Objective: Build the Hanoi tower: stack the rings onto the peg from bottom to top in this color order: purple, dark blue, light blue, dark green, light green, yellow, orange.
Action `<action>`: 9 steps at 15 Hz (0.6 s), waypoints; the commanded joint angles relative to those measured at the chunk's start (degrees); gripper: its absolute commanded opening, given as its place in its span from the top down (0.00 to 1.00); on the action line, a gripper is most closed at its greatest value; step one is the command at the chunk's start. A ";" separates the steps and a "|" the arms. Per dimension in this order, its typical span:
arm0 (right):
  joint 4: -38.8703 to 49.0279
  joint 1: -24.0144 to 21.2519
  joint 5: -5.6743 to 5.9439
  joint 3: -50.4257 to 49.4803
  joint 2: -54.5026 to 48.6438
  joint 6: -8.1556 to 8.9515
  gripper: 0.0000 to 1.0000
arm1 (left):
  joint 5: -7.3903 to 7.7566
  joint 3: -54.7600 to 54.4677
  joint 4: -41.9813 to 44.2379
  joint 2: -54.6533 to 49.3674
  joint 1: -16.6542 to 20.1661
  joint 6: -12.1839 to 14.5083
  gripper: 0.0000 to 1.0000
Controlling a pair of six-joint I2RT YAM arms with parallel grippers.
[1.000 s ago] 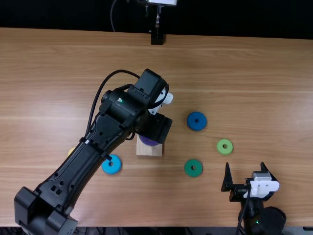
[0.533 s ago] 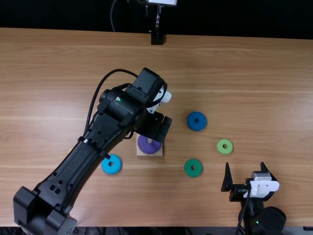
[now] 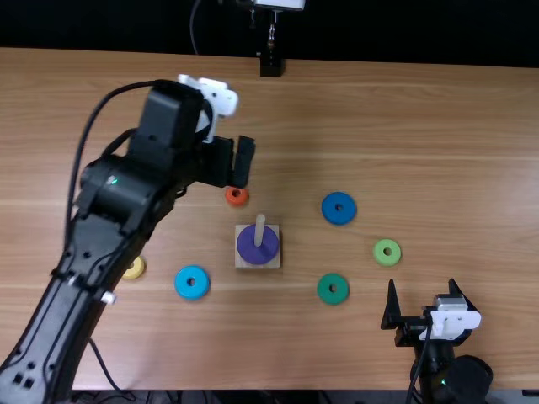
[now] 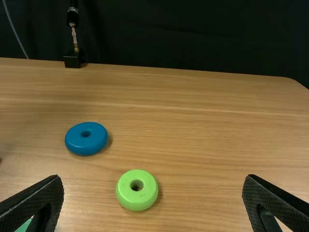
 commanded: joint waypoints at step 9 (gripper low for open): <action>-4.16 -0.61 0.64 -3.31 -0.73 -0.11 0.00 | -14.75 -38.84 23.12 -32.52 12.82 -0.33 0.00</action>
